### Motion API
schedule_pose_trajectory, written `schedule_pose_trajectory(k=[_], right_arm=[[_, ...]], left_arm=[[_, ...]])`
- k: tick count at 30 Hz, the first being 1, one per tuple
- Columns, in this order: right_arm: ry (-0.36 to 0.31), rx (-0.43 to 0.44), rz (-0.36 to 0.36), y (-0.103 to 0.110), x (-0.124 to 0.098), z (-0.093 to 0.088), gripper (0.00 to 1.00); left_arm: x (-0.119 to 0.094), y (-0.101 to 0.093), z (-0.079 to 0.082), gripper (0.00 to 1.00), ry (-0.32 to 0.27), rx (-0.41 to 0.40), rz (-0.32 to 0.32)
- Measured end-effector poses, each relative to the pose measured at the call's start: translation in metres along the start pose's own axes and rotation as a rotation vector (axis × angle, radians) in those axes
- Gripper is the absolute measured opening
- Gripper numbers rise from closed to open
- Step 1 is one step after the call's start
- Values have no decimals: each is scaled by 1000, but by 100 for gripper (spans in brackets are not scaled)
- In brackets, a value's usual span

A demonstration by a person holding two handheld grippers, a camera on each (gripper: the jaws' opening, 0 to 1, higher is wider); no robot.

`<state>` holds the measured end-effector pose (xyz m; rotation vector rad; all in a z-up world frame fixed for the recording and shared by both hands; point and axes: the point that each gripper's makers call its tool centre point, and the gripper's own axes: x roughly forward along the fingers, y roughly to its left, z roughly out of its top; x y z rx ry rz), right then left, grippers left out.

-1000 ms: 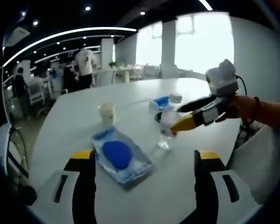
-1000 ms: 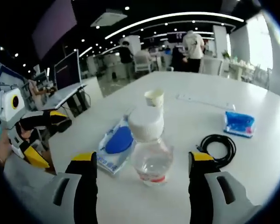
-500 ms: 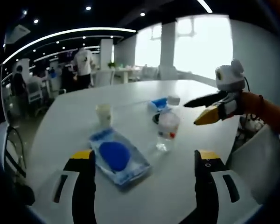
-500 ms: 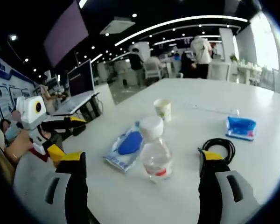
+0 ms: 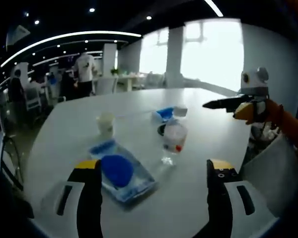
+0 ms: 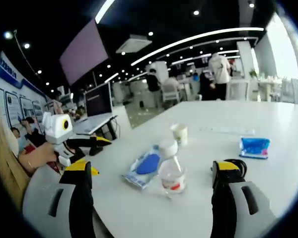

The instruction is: Arrange the tabletop items into an orderly group along one side of the table until the central work area is clear of visible clutter.

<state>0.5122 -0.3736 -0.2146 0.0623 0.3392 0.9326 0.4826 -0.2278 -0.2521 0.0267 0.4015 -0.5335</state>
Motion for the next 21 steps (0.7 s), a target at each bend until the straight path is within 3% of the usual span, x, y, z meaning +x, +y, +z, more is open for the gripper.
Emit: schedule_pose_trajectory(k=[11,16,18,20,21], right_arm=[[1,25,-7,3,-6,-17,100],[25,10,-17,4,-10,-26,100],[21,36,-4,5,-10,-29,100],[9,120,18,7,-8,-31,100],[19,103,17,6,-7,-34,100]], left_arm=[[6,-13,3,83,-7,16,-81],[13,-18,13,82,-25,75,-138],[17,-18,12,83,-13,87,-151],[23,-19,11,82,-2,95,-161],[26,-20,12,82,0,97,-169]])
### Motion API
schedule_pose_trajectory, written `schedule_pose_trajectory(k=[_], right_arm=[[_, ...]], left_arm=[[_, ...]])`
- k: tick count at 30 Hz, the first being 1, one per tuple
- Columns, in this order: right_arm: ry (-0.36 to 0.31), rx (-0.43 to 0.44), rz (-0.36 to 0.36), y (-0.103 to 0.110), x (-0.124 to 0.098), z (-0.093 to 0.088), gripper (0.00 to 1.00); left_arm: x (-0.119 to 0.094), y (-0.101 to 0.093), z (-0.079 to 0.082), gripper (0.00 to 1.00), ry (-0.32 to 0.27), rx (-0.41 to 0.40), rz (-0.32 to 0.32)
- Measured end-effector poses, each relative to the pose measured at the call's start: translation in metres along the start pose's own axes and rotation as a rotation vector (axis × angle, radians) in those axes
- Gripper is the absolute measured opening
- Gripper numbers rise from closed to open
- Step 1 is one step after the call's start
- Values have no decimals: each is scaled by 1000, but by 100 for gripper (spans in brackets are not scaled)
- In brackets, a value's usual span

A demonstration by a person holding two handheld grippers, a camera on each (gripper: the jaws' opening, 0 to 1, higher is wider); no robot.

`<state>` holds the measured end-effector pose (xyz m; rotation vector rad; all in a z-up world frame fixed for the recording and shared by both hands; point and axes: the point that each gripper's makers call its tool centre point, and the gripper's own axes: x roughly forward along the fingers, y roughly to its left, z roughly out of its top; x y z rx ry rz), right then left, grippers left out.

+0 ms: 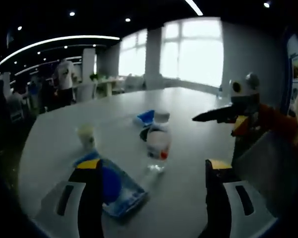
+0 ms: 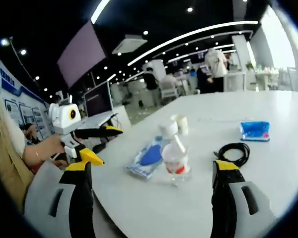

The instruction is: Arrange the tabletop items into an orderly group along one side of the table until the central work area is clear of visible clutter.

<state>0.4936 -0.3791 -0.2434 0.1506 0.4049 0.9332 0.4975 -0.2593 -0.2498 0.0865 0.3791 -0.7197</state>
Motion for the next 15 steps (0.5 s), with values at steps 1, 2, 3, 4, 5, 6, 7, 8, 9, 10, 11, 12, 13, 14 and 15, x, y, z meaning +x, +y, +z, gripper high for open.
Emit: schedule_pose_trajectory(k=[1,2,3,4,5,6,7,8,9,10,11,12,13,14,15], right_arm=[[10,-17,-5,0,0,-1,100],[18,-60,-23,-2,-1,-1,100],[18,-61,-23,-2,0,-2,100],[18,-53,-20,-2,0,-1,100],[16,-49,-19,-2,0,-1,100],[15,-48,-18,-2,0,-1,100],[15,-53,-19,-3,0,-1,100],[18,-56,-24,-4,0,-2,100],[28,-57,-30,-6,0,-4,100],[34,-58,-34,-7,0,-5,100],[40,-70,-40,-9,-1,-6,100],[42,-74,-43,-10,-1,-7,100],[42,-73,-46,-10,-2,-7,100],[43,-70,-47,-11,-2,-7,100],[44,-71,-50,-12,-2,-7,100]], left_arm=[[2,-1,0,82,1,2,-7],[5,-2,1,82,1,10,-19],[7,-3,2,83,2,12,-24],[11,-3,3,83,0,20,-31],[14,-4,4,83,2,23,-39],[17,-5,4,83,4,24,-50],[20,-6,5,83,2,23,-59],[23,-6,5,83,2,21,-66],[26,-8,6,83,1,21,-79],[28,-8,6,82,1,20,-83],[32,-8,6,82,0,19,-89],[34,-8,5,82,3,18,-92],[36,-8,5,82,6,18,-94],[38,-8,5,82,7,19,-96],[40,-8,4,82,7,19,-97]])
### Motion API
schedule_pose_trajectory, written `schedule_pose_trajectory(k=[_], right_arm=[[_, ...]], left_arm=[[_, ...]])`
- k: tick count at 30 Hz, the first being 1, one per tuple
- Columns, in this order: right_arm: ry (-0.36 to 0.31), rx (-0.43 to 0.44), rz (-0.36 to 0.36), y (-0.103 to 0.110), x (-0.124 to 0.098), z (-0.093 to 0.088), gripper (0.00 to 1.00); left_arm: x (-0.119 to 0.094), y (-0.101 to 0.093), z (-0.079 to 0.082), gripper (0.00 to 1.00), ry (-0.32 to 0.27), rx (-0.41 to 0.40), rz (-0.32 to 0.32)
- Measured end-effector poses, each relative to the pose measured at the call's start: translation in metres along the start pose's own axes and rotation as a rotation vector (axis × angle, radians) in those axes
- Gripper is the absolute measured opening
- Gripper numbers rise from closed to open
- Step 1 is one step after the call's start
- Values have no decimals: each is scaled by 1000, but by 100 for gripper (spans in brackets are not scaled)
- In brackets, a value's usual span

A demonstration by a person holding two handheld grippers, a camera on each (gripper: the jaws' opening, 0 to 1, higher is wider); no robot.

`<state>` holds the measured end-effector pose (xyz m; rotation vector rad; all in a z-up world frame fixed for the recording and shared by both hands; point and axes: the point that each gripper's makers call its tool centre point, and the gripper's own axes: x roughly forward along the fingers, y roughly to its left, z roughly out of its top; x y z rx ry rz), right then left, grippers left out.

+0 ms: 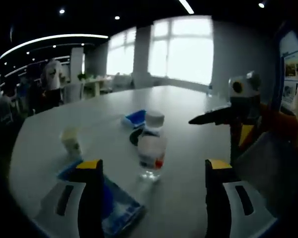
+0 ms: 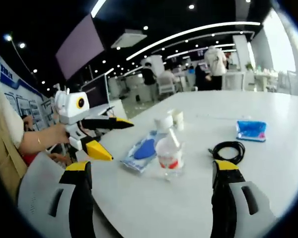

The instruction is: Arrange the tabletop items into an orderly group along one side of the table until the central work area is clear of visible clutter.

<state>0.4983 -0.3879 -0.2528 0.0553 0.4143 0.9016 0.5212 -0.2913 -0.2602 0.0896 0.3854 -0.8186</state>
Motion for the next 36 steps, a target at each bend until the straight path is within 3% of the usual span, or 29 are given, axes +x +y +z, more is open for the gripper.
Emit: schedule_pose_trajectory(k=[10,18,24,36], right_arm=[[2,-34,-47,-9,0,1,100],[6,-36,-75,-15,-2,0,100],[21,-39,-82,-17,-2,-3,100],[46,-44,-92,-21,0,-8,100]], left_arm=[[34,6,-8,78,9,-62,-48],[53,0,-8,73,-30,-137,-58],[67,-1,-15,69,-7,-101,-65],[83,5,-9,53,-21,12,-99]])
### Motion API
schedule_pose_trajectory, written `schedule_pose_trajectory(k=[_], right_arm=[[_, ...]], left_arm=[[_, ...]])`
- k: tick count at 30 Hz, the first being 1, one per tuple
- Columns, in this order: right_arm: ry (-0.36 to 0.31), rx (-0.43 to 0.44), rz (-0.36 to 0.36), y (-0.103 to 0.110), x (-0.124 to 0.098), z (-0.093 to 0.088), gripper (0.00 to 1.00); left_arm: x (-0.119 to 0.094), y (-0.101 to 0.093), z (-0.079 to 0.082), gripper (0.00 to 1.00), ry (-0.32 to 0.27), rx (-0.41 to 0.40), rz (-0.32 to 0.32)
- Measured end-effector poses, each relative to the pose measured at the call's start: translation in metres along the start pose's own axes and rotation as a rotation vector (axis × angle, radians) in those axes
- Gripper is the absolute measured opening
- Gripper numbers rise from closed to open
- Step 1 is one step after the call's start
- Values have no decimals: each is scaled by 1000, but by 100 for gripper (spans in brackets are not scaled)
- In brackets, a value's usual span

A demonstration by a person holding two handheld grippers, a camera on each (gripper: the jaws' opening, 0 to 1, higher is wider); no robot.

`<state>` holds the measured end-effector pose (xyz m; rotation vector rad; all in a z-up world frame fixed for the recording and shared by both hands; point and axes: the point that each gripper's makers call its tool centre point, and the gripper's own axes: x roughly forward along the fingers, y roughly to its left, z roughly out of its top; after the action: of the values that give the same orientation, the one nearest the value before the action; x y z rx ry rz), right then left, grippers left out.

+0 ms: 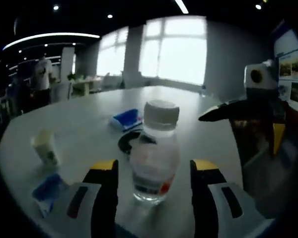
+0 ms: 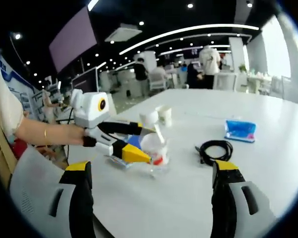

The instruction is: Arrange the tabletop items into an orderly group along one side of the table until the central work area is clear of visible clutter.

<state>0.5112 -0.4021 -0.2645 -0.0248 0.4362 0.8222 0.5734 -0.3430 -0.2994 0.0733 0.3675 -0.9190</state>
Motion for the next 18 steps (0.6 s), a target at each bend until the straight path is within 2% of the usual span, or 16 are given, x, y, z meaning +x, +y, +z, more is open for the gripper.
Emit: schedule_pose_trajectory(k=[5,9,11,13,18], right_arm=[[45,-25,7,3,4,-9,99],[59,-27,11,3,5,-12,99],[71,-29,10,3,5,-14,100],[77,-31,10,3,5,-15,100],[76,-30,9,2,5,-15,99]], left_arm=[[2,1,-2,40,18,44,-36],[3,1,-2,40,24,54,-63],[4,-4,-2,37,27,89,-106],[5,-3,-3,36,44,127,-114],[7,-1,-2,36,59,147,-168]])
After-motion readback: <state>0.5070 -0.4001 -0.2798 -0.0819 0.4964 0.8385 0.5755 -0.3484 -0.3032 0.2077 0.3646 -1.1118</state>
